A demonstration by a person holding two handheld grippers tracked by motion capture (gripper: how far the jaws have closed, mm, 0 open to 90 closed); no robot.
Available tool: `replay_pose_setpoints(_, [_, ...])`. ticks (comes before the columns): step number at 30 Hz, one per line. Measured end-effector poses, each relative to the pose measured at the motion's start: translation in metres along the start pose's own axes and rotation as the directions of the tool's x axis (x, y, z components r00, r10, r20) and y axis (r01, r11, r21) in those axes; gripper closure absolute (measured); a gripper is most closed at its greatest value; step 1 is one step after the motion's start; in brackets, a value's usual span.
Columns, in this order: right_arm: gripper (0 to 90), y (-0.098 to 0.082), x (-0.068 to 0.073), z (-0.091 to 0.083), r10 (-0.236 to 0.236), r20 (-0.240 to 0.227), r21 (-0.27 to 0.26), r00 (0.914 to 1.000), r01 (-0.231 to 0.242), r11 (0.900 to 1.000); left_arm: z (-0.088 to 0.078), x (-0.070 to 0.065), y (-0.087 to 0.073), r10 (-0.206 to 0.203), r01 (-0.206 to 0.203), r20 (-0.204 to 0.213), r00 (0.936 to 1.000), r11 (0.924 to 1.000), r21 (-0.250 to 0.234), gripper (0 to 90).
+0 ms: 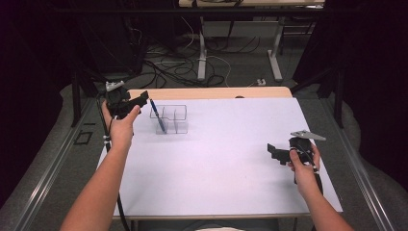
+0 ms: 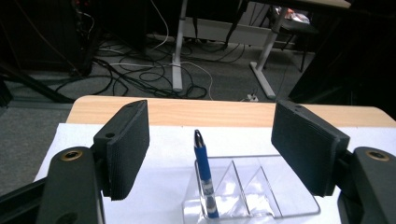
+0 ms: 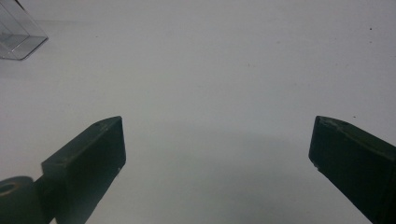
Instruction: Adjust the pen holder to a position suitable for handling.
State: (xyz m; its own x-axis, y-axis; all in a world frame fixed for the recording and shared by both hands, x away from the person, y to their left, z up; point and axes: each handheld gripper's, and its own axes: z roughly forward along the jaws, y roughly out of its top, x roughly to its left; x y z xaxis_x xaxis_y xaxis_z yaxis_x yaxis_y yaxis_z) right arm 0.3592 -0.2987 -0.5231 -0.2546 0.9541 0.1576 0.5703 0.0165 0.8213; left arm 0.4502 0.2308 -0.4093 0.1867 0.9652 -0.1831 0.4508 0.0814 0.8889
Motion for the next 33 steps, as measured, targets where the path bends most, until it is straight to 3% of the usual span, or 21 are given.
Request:
replay_pose_setpoints(7, [3.5, 0.0, 0.0, 0.0, -0.009, -0.001, -0.002, 1.0, 0.009, 1.0, -0.014, -0.006, 0.0, 0.06, -0.061, 0.032, 0.9977, 0.9981, 0.007, 24.8])
replay_pose_setpoints(11, [3.4, 0.0, 0.0, 0.0, -0.01, -0.001, -0.001, 1.0, 0.01, 1.0, -0.022, -0.008, -0.002, 0.052, -0.052, 0.074, 0.9959, 0.9986, 0.004, 22.1])
replay_pose_setpoints(19, [3.5, 0.0, 0.0, 0.0, -0.01, 0.001, -0.002, 0.9999, 0.01, 1.0, -0.034, -0.009, -0.009, 0.051, -0.051, 0.113, 0.9922, 0.9987, 0.001, 14.3])
replay_pose_setpoints(27, [3.6, 0.0, 0.001, 0.0, 0.001, 0.007, -0.001, 1.0, -0.001, 1.0, -0.04, -0.006, -0.027, 0.051, -0.054, 0.153, 0.987, 0.9985, 0.014, 2.4])
replay_pose_setpoints(33, [3.6, 0.0, 0.0, -0.002, -0.004, 0.007, -0.007, 1.0, 0.004, 1.0, -0.042, -0.001, -0.043, 0.056, -0.06, 0.161, 0.9853, 0.998, 0.02, 0.4])
